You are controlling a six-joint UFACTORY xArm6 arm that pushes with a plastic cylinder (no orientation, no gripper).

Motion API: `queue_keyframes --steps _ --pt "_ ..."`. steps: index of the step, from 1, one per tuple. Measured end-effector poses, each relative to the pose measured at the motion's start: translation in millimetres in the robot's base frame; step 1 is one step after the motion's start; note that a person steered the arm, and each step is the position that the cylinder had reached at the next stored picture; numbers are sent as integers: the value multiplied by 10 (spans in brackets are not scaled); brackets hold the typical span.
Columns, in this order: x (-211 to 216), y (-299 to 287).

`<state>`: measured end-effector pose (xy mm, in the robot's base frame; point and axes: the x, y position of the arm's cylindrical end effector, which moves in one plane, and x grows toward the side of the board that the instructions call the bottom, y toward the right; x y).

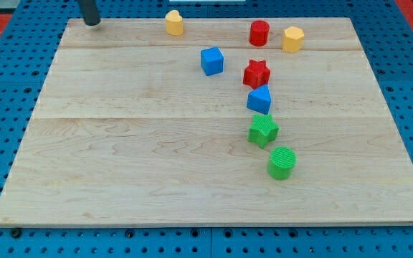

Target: Touch the left side of the yellow heart

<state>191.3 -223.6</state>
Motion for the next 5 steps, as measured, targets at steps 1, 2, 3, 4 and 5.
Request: queue_keyframes --steps 1,2,3,4,5 --pt "0 0" --pt "3 570" --pt "17 1106" --pt "275 1294" --pt "1010 1565"
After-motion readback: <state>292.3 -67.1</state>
